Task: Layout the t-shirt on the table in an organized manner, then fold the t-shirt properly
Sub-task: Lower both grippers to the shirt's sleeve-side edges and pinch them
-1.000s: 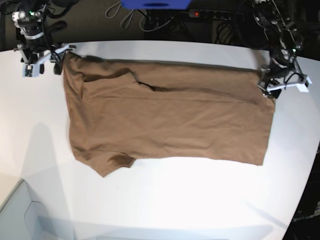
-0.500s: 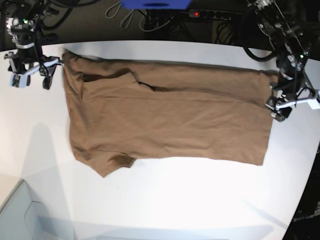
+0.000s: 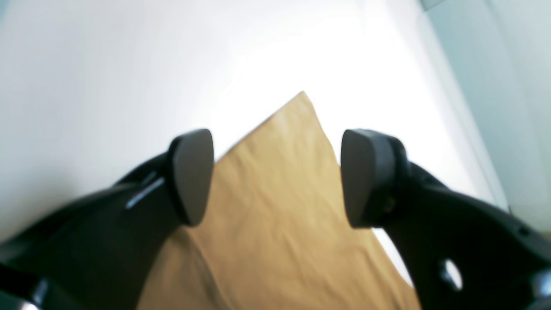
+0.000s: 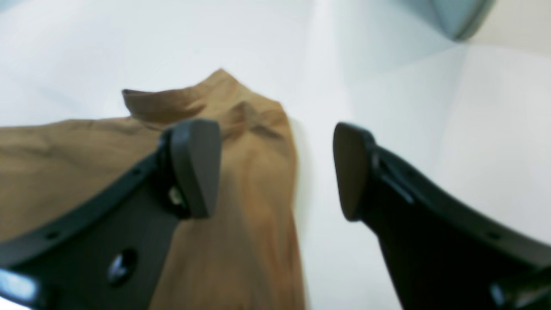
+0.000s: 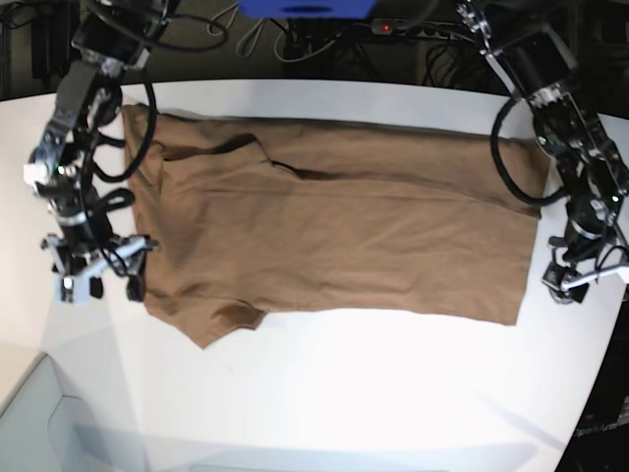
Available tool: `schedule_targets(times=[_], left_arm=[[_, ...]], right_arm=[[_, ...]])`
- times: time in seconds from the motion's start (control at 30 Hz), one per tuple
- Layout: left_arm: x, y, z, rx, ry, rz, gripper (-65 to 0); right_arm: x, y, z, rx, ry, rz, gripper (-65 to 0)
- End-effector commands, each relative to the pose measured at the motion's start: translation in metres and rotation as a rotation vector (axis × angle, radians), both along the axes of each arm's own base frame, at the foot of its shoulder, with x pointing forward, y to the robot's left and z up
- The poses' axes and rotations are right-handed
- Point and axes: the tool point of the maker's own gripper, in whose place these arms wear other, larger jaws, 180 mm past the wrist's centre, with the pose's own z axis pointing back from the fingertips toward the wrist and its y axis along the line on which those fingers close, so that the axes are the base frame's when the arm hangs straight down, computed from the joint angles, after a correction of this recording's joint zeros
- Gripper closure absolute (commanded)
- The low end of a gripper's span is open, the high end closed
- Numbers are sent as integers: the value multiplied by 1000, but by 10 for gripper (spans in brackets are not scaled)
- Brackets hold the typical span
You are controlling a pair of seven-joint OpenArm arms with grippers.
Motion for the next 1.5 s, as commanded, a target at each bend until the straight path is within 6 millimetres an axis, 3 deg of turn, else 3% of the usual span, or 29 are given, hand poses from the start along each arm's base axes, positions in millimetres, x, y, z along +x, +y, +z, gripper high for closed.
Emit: schedule_targets(times=[0.0, 0.17, 0.33, 0.6, 0.9, 1.07, 1.2, 1.47], left_arm=[[12, 12, 19, 31, -45, 13, -448], [26, 34, 25, 36, -35, 31, -448], [34, 50, 32, 45, -34, 46, -448], [47, 55, 15, 52, -9, 67, -448], [86, 42, -8, 362, 52, -51, -448], [100, 44, -35, 384, 132, -52, -448], [117, 36, -35, 474, 144, -95, -448], [135, 14, -37, 649, 146, -202, -449]], right_arm=[[19, -6, 16, -3, -50, 2, -415], [66, -18, -20, 61, 63, 16, -415], [88, -11, -45, 68, 113, 68, -415], [87, 6, -70, 86, 130, 103, -415], [83, 5, -89, 131, 111, 74, -402], [79, 7, -99, 139, 134, 74, -262], [78, 7, -101, 142, 138, 72, -163], [78, 14, -102, 153, 141, 78, -156]])
